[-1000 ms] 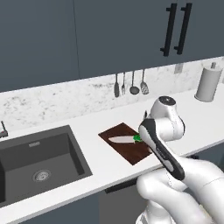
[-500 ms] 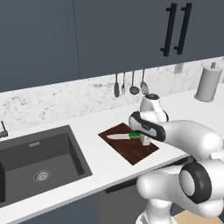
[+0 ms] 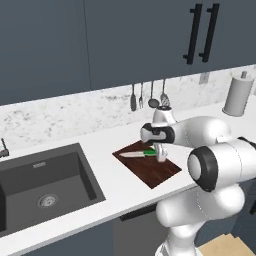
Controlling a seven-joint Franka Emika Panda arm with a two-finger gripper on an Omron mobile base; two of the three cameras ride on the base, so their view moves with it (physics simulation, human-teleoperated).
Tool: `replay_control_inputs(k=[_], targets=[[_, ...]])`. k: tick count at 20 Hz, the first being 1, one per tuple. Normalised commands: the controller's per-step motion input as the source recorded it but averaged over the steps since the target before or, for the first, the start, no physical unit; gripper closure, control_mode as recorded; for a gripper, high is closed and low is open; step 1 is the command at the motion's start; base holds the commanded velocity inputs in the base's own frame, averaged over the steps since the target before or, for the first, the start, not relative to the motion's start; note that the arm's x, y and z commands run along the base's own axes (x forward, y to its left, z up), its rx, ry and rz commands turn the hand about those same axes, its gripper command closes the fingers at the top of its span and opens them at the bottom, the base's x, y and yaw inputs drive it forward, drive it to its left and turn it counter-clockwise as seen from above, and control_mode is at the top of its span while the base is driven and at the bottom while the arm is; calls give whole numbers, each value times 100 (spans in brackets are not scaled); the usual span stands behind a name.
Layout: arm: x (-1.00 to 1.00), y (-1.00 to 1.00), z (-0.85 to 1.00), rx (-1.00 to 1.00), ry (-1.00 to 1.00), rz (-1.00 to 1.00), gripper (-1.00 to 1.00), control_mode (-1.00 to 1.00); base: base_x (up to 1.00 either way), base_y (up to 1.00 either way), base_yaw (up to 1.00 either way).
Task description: Pick up the knife from the drawer and place it on the cutting board. Then place the meat from the plate to the cutting board.
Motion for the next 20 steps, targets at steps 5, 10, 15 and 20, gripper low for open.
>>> replay_control_inputs(k=[5,10,15,20], targets=[[14,0,-44,0,-7,0,100,-100,0,0,0],[27,0,-28,0,-7,0,100,-100,0,0,0],[28,0,-12,0,-6,0,100,-100,0,0,0],[50,0,-2,0,0,0,100,-100,0,0,0]])
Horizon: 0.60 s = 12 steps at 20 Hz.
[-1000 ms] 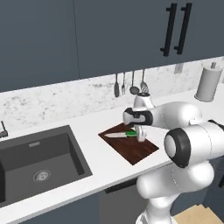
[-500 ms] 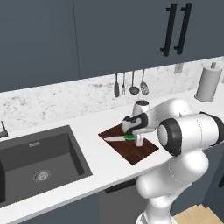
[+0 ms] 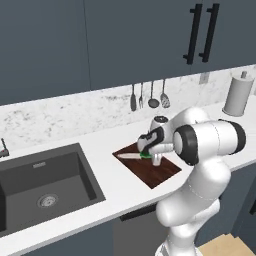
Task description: Pick up the knife from the drawer and place it on the cutting board. Then place the meat from the plate to the cutting board.
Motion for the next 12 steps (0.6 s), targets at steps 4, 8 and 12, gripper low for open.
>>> replay_control_inputs(k=[4,8,12], targets=[[42,0,-6,0,1,0,100,-100,0,0,0],[11,0,-27,0,0,0,-100,-100,0,0,0],[-11,0,-15,0,0,0,-100,-100,0,0,0]])
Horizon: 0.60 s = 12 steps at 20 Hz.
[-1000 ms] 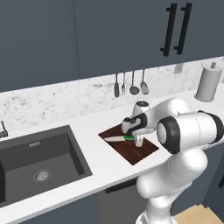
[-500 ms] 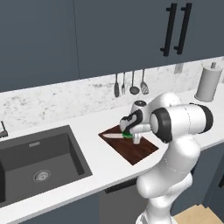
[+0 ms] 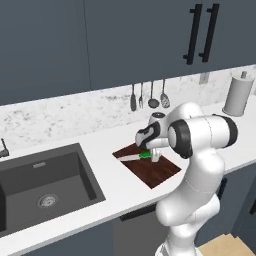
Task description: Pick up the knife from the drawer and place it on the cutting board. Then place the meat from the plate to the cutting board.
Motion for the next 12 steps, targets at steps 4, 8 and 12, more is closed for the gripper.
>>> replay_control_inputs(k=[4,8,12], targets=[[-34,0,-1,0,-3,0,-100,-100,0,0,0],[-46,0,22,0,-9,0,-100,-100,0,0,0],[-54,0,66,0,-19,1,-100,-100,0,0,0]])
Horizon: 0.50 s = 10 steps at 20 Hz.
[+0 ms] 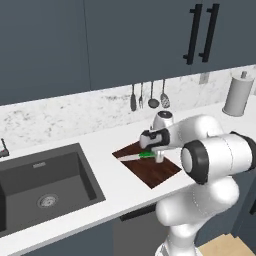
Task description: Pick up the knife from the drawer and place it on the cutting board. Then place the meat from the plate to the cutting board.
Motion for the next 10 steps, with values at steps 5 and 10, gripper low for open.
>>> replay_control_inputs(k=[5,10], targets=[[-68,0,48,0,-20,0,-100,-100,0,0,0],[-100,0,12,1,-24,5,-100,-100,0,0,0]])
